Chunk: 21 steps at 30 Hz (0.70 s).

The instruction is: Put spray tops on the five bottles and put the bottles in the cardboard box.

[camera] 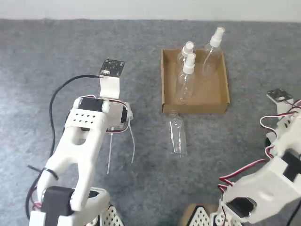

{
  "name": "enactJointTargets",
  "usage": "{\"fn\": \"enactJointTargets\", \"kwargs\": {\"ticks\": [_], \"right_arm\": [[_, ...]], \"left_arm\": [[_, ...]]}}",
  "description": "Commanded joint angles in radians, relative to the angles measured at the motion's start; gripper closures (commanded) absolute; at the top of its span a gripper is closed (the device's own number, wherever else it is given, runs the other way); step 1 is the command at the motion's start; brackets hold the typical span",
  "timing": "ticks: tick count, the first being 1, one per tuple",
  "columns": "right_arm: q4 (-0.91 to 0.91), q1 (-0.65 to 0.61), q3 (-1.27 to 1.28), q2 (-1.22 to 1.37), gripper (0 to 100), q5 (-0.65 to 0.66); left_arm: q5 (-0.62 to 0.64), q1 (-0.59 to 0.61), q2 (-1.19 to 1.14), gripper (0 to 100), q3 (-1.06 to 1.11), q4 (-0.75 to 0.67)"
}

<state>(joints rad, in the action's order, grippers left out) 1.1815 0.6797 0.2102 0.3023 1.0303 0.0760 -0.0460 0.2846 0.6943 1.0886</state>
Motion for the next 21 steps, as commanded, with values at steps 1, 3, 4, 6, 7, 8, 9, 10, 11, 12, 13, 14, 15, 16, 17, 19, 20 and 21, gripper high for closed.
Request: {"fn": "enactJointTargets", "kwargs": {"ticks": [1, 3, 4, 6, 7, 8, 9, 10, 11, 12, 13, 14, 15, 16, 17, 19, 20, 21], "right_arm": [[-0.047, 0.015, -0.061, -0.027, 91.5, 0.015], [-0.036, 0.012, -0.084, -0.039, 99.1, 0.015], [-0.015, 0.012, -0.103, -0.053, 99.6, 0.014], [0.048, 0.010, -0.146, -0.099, 98.9, 0.009], [0.082, 0.007, -0.164, -0.131, 99.5, -0.006], [0.105, 0.005, -0.178, -0.166, 99.4, -0.034], [0.122, -0.002, -0.189, -0.209, 99.3, -0.066], [0.131, -0.013, -0.192, -0.260, 99.3, -0.092], [0.136, -0.024, -0.186, -0.315, 99.3, -0.114], [0.136, -0.039, -0.169, -0.374, 99.3, -0.132], [0.136, -0.059, -0.144, -0.438, 99.3, -0.147], [0.136, -0.084, -0.112, -0.506, 99.3, -0.166], [0.136, -0.114, -0.074, -0.579, 99.3, -0.184], [0.133, -0.150, -0.026, -0.654, 99.3, -0.201], [0.128, -0.188, 0.028, -0.736, 99.3, -0.219], [0.125, -0.282, 0.132, -0.900, 99.3, -0.255], [0.127, -0.335, 0.180, -0.983, 99.3, -0.278], [0.128, -0.390, 0.222, -1.063, 99.3, -0.301]], "left_arm": [[0.000, 0.002, 0.060, 99, -0.018, -0.025], [0.000, -0.002, 0.061, 99, -0.018, -0.025], [0.000, -0.002, 0.061, 99, -0.019, -0.025], [0.000, 0.003, 0.066, 99, -0.045, -0.017], [0.000, 0.003, 0.075, 99, -0.058, -0.015], [0.002, 0.003, 0.091, 99, -0.071, -0.011], [0.002, 0.003, 0.115, 99, -0.084, 0.002], [0.003, 0.003, 0.144, 99, -0.097, 0.015], [0.005, 0.000, 0.184, 99, -0.108, 0.029], [0.005, -0.003, 0.226, 99, -0.116, 0.040], [0.005, -0.005, 0.275, 99, -0.124, 0.049], [0.005, -0.005, 0.330, 99, -0.127, 0.055], [0.005, -0.005, 0.384, 99, -0.128, 0.057], [0.005, -0.003, 0.440, 99, -0.130, 0.063], [0.005, -0.002, 0.494, 99, -0.131, 0.066], [0.005, 0.002, 0.591, 99, -0.130, 0.069], [0.005, 0.002, 0.632, 99, -0.127, 0.069], [0.005, 0.002, 0.671, 99, -0.125, 0.069]]}}
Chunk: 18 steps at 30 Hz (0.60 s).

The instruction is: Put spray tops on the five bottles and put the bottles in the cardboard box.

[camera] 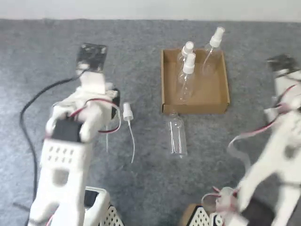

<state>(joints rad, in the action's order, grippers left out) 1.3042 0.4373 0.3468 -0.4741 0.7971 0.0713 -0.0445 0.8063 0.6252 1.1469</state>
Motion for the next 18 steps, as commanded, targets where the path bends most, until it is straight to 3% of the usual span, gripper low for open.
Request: {"fn": "enactJointTargets", "kwargs": {"ticks": [1, 5, 9, 14, 18], "right_arm": [[0.008, -0.211, 0.124, -0.364, 99.3, -0.094], [0.045, -0.458, 0.224, -0.625, 99.3, -0.216], [0.059, -0.734, 0.288, -0.765, 99.3, -0.321], [-0.094, -1.070, 0.384, -0.806, 99.3, -0.423], [-0.245, -1.213, 0.496, -0.794, 99.3, -0.442]], "left_arm": [[0.009, 0.000, 0.186, 99, -0.054, 0.011], [0.011, 0.002, 0.308, 99, -0.064, -0.005], [0.011, -0.006, 0.450, 99, -0.054, -0.114], [0.071, -0.008, 0.644, 99, -0.056, -0.255], [0.201, -0.008, 0.781, 99, -0.045, -0.269]]}}
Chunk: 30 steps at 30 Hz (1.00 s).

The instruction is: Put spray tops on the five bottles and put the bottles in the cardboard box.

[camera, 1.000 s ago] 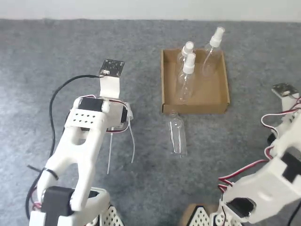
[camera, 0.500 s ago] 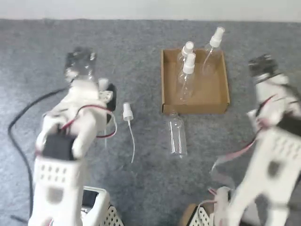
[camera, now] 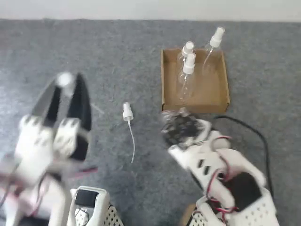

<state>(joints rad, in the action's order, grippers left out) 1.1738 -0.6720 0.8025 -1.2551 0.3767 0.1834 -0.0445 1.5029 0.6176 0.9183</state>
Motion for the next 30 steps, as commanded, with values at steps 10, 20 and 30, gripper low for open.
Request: {"fn": "enactJointTargets", "kwargs": {"ticks": [10, 20, 30], "right_arm": [[-0.390, -0.228, 0.247, -0.016, 99.2, -0.028], [-0.390, -0.222, 0.253, -0.018, 99.2, -0.029], [-0.387, -0.220, 0.255, -0.018, 99.2, -0.029]], "left_arm": [[0.212, -0.103, 0.176, 99, 0.117, -0.080], [0.209, -0.184, 0.178, 99, 0.125, 0.014], [0.207, -0.124, 0.252, 99, 0.108, 0.037]]}}
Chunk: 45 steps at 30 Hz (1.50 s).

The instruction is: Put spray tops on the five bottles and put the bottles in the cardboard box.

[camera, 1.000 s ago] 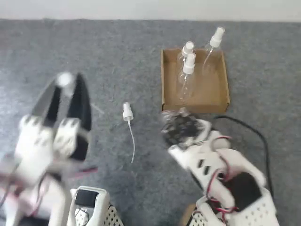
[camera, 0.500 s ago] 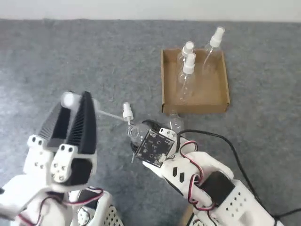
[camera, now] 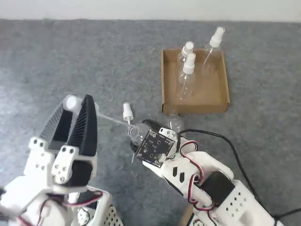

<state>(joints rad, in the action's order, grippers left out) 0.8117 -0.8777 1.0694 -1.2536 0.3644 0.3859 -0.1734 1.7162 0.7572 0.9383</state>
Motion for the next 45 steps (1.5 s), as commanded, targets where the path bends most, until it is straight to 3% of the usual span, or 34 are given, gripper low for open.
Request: {"fn": "enactJointTargets", "kwargs": {"ticks": [1, 17, 30, 37, 45], "right_arm": [[-0.025, -0.015, -0.012, -0.019, 99.2, -0.017], [-0.027, -0.015, -0.012, -0.021, 99.2, -0.017], [-0.065, 0.021, 0.061, -0.259, 99.2, -0.026], [-0.124, 0.084, 0.087, -0.315, 99.2, -0.201], [-0.119, 0.071, 0.100, -0.321, 99.2, -0.199]], "left_arm": [[0.005, 0.005, 0.057, 99, -0.031, 0.018], [-0.043, -0.014, 0.014, 99, 0.222, -0.046], [-0.041, -0.269, 0.038, 99, 0.476, -0.051], [-0.044, -0.384, 0.035, 99, 0.526, -0.086], [-0.046, -0.344, 0.038, 99, 0.585, -0.130]]}}
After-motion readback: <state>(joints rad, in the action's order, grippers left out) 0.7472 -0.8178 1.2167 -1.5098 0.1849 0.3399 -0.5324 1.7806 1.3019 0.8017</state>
